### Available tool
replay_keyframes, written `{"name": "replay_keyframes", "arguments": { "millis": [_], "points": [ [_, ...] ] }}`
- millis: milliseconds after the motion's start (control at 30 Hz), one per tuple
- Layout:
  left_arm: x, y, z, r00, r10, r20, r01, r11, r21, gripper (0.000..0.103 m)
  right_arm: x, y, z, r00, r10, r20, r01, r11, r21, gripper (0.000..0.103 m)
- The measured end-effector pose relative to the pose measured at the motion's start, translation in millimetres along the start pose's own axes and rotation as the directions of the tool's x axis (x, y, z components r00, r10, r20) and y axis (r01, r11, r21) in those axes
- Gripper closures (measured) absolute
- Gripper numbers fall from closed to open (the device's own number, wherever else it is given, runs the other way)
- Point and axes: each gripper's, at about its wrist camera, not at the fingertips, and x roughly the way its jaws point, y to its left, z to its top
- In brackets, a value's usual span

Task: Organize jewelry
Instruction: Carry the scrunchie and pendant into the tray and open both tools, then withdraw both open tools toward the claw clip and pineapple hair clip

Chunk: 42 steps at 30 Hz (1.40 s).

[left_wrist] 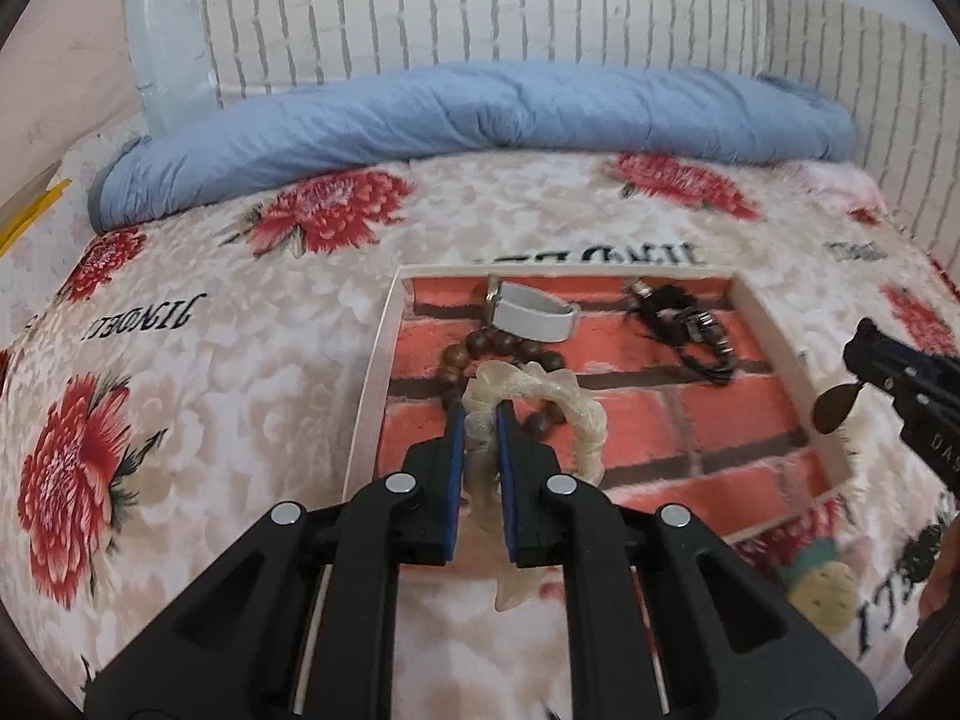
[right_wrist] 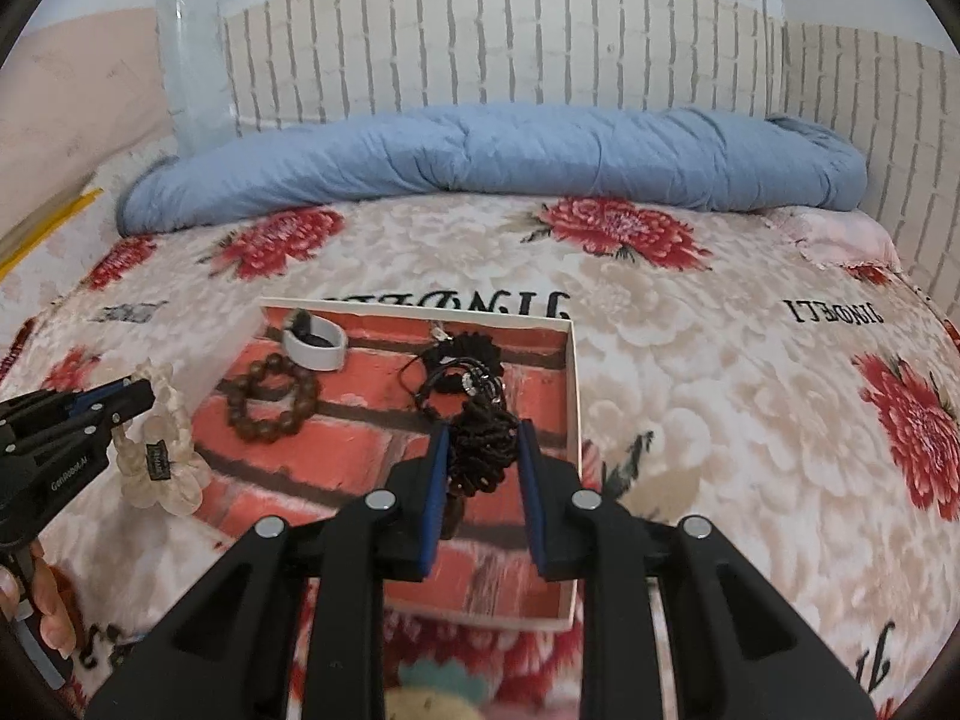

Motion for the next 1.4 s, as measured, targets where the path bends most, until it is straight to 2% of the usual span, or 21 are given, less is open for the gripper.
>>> {"name": "replay_keyframes", "arguments": {
  "millis": [200,367,667,833,933,1000,1067,1100,1133,1167,1200,1400],
  "points": [
    [54.7,0.5,10.1,0.995,0.045,-0.089,-0.042,0.999,0.031,0.093,52.5,-4.2,11.2,0.994,-0.01,-0.105,0.012,1.0,0.016,0.08],
    [86.0,3.1,15.5,0.987,0.049,-0.153,-0.044,0.998,0.036,0.093,82.9,-8.8,13.7,0.986,-0.033,-0.165,0.036,0.999,0.018,0.08],
    [109.6,6.3,23.6,0.978,0.064,-0.197,-0.057,0.998,0.042,0.086,110.7,-10.0,19.8,0.972,0.004,-0.234,-0.001,1.0,0.015,0.08],
    [116.3,10.3,24.9,0.975,0.052,-0.214,-0.051,0.999,0.012,0.085,125.7,-2.2,16.1,0.96,-0.016,-0.279,0.01,1.0,-0.022,0.08],
    [117.0,9.1,24.3,0.975,0.051,-0.215,-0.047,0.999,0.022,0.083,127.1,0.3,14.1,0.96,-0.025,-0.278,0.016,0.999,-0.034,0.079],
    [116.9,9.6,23.6,0.975,0.044,-0.217,-0.04,0.999,0.02,0.08,127.5,0.3,13.2,0.959,-0.013,-0.284,0.008,1.0,-0.021,0.077],
    [116.3,12.2,23.3,0.975,0.04,-0.217,-0.04,0.999,0.006,0.071,128.3,-0.5,12.2,0.955,0.003,-0.296,-0.006,1.0,-0.009,0.077],
    [115.1,13.3,22.9,0.976,0.038,-0.216,-0.039,0.999,-0.001,0.067,127.3,-0.9,11.7,0.954,0.003,-0.299,-0.005,1.0,-0.007,0.073],
    [113.3,13.5,22.6,0.976,0.039,-0.213,-0.04,0.999,-0.004,0.059,126.1,-1.0,11.1,0.954,0.0,-0.299,-0.003,1.0,-0.007,0.068],
    [110.5,13.7,22.4,0.977,0.04,-0.209,-0.042,0.999,-0.003,0.049,124.4,-1.4,10.9,0.954,0.001,-0.3,-0.003,1.0,-0.006,0.057],
    [105.9,13.5,22.7,0.979,0.043,-0.2,-0.044,0.999,0.001,0.045,121.5,-2.5,11.0,0.954,0.009,-0.3,-0.009,1.0,0.0,0.047],
    [69.7,13.1,30.3,0.988,0.041,-0.146,-0.041,0.999,0.007,0.027,93.9,-12.3,19.5,0.958,0.066,-0.279,-0.052,0.997,0.056,0.034]
  ]
}}
